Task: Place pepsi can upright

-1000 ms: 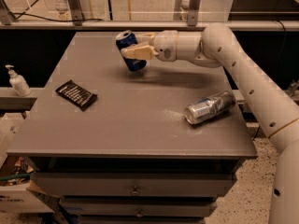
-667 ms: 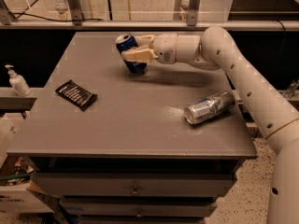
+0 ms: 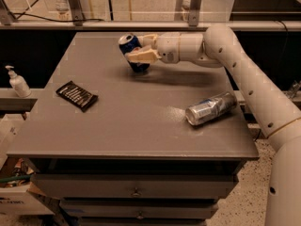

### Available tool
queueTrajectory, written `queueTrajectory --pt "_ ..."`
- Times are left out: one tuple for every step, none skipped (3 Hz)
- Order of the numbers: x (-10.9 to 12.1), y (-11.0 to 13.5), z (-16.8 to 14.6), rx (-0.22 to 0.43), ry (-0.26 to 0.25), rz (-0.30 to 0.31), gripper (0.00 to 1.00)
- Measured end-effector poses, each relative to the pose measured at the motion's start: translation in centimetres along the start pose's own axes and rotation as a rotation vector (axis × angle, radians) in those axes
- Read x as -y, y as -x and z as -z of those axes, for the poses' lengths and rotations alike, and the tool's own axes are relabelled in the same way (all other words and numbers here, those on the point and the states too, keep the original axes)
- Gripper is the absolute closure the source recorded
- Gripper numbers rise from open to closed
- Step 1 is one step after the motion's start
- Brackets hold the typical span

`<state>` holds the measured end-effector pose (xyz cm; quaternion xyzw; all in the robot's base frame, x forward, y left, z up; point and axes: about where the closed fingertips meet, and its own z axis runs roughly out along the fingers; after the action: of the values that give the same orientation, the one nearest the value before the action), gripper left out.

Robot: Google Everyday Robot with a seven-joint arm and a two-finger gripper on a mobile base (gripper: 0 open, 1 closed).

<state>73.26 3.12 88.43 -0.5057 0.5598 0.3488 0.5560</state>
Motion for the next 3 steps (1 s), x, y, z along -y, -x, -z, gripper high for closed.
queueTrajectory --pt "0.4 -0.4 1.0 -0.030 -0.013 0.013 0.35" --pt "0.8 -0.8 2.0 -0.051 -0.026 0.018 0.12" --pt "1.2 -1.1 3.0 -0.069 -0.041 0.022 0.00"
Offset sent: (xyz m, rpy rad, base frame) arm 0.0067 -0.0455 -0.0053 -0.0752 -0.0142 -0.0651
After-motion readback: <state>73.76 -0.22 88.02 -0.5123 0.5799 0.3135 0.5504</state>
